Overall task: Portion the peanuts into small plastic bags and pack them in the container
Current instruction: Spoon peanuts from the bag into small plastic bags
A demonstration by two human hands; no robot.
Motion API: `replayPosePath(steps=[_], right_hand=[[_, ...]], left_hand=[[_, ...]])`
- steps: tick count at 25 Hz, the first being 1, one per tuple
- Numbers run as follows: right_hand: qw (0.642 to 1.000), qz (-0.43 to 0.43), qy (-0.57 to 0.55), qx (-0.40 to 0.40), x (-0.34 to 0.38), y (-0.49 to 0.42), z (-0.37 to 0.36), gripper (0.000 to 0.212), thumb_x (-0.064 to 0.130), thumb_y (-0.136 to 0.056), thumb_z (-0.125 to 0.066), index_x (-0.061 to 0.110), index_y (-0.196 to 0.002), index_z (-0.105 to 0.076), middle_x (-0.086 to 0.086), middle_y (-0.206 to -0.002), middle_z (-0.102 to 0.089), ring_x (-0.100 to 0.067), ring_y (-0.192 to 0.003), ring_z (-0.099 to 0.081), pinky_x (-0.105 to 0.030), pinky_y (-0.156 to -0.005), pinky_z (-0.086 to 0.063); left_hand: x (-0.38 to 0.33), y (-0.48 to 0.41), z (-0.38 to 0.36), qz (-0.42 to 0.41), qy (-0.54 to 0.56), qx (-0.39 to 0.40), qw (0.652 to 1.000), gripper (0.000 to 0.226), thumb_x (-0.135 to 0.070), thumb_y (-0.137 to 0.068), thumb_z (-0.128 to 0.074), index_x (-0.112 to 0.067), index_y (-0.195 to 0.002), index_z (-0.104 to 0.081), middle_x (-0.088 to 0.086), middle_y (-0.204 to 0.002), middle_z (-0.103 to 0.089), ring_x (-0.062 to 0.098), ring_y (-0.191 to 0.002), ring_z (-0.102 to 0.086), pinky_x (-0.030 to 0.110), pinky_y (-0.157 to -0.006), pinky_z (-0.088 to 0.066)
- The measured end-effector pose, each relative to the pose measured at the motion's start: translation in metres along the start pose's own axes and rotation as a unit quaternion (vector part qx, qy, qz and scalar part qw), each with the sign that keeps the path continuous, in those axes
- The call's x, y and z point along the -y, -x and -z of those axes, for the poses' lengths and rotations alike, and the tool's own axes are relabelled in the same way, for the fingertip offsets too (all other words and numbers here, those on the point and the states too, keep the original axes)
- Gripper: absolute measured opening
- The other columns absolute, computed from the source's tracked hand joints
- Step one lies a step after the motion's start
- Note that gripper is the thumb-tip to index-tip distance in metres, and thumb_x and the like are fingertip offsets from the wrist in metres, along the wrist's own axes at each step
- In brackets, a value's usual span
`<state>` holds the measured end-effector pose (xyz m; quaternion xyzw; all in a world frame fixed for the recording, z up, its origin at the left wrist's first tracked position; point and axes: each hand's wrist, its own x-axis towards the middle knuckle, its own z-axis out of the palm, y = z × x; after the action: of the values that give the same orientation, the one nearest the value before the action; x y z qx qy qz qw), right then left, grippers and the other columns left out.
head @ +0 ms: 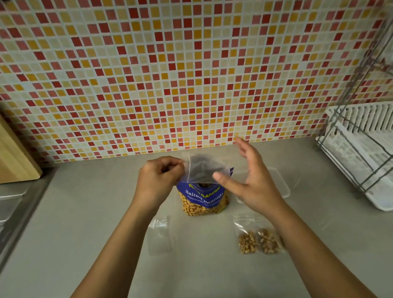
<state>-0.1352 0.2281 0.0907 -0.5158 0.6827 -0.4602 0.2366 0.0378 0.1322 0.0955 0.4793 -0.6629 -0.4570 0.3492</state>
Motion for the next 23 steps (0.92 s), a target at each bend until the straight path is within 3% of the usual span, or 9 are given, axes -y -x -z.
replayPosePath(steps=[2, 4, 6, 10, 13, 17, 20, 23], right_hand=[[0.982, 0.104, 0.152, 0.052, 0.008, -0.005, 0.000, 0.093, 0.054, -0.068, -0.073, 0.032, -0.144, -0.023, 0.014, -0.152, -0.022, -0.002, -0.138, -0.017, -0.024, -0.110, -0.020], [0.946, 0.169, 0.269, 0.070, 0.013, -0.015, -0.005, 0.096, 0.063, -0.065, -0.070, 0.028, -0.144, -0.027, 0.010, -0.152, -0.026, -0.009, -0.141, -0.015, -0.033, -0.116, -0.013], [0.930, 0.175, 0.317, 0.060, 0.015, -0.024, -0.010, 0.092, 0.067, -0.065, -0.067, 0.029, -0.141, -0.032, 0.008, -0.148, -0.036, -0.013, -0.140, -0.021, -0.039, -0.115, -0.013], [0.927, 0.148, 0.342, 0.024, 0.012, -0.028, -0.016, 0.077, 0.067, -0.067, -0.064, 0.032, -0.133, -0.045, 0.010, -0.138, -0.049, -0.012, -0.134, -0.031, -0.046, -0.113, -0.016], [0.942, 0.156, 0.297, -0.016, 0.008, -0.029, -0.017, 0.066, 0.062, -0.065, -0.067, 0.028, -0.121, -0.057, 0.008, -0.123, -0.061, -0.013, -0.121, -0.047, -0.044, -0.108, -0.030], [0.999, 0.043, 0.028, -0.016, 0.002, -0.028, -0.001, 0.051, 0.042, -0.069, -0.076, 0.026, -0.114, -0.061, 0.015, -0.107, -0.064, -0.001, -0.102, -0.058, -0.017, -0.086, -0.045], [0.997, -0.026, -0.077, -0.019, -0.011, -0.028, 0.007, 0.048, 0.036, -0.069, -0.077, 0.026, -0.113, -0.061, 0.010, -0.110, -0.065, -0.009, -0.103, -0.061, -0.025, -0.084, -0.052], [0.998, -0.034, -0.046, -0.005, -0.022, -0.027, 0.001, 0.048, 0.038, -0.069, -0.078, 0.030, -0.112, -0.060, 0.011, -0.111, -0.064, -0.008, -0.101, -0.061, -0.027, -0.083, -0.053]], left_hand=[[-0.004, -0.003, -0.002, -0.014, -0.020, 0.027, 0.999, 0.015, -0.013, -0.087, -0.060, -0.021, -0.078, -0.069, 0.006, -0.078, -0.070, 0.013, -0.070, -0.063, 0.020, -0.059, -0.051], [-0.009, -0.006, -0.006, -0.034, -0.045, 0.050, 0.997, 0.013, -0.012, -0.086, -0.061, -0.018, -0.079, -0.071, 0.007, -0.078, -0.072, 0.017, -0.073, -0.066, 0.026, -0.063, -0.054], [-0.012, -0.010, -0.010, -0.046, -0.056, 0.048, 0.996, 0.012, -0.009, -0.083, -0.062, -0.014, -0.080, -0.073, 0.007, -0.076, -0.072, 0.017, -0.071, -0.067, 0.030, -0.067, -0.055], [-0.012, -0.010, -0.014, -0.056, -0.088, 0.032, 0.994, 0.011, -0.009, -0.081, -0.063, -0.015, -0.077, -0.072, 0.005, -0.072, -0.072, 0.007, -0.065, -0.066, 0.015, -0.059, -0.053], [-0.011, -0.011, -0.012, -0.046, -0.053, 0.001, 0.997, 0.007, -0.022, -0.084, -0.063, -0.021, -0.084, -0.069, 0.000, -0.079, -0.071, 0.009, -0.070, -0.066, 0.021, -0.062, -0.054], [0.017, -0.030, -0.001, 0.006, -0.165, -0.114, 0.980, 0.047, -0.047, -0.084, -0.059, -0.017, -0.120, -0.056, 0.001, -0.109, -0.061, 0.011, -0.086, -0.056, 0.024, -0.066, -0.045], [0.033, -0.037, -0.009, 0.053, -0.179, -0.052, 0.981, 0.041, -0.037, -0.087, -0.059, -0.013, -0.120, -0.059, 0.007, -0.118, -0.062, 0.012, -0.096, -0.052, 0.026, -0.066, -0.044], [0.030, -0.041, -0.019, -0.007, -0.172, -0.030, 0.985, 0.026, -0.027, -0.089, -0.058, -0.012, -0.109, -0.068, 0.006, -0.107, -0.069, 0.010, -0.089, -0.054, 0.019, -0.060, -0.044]])
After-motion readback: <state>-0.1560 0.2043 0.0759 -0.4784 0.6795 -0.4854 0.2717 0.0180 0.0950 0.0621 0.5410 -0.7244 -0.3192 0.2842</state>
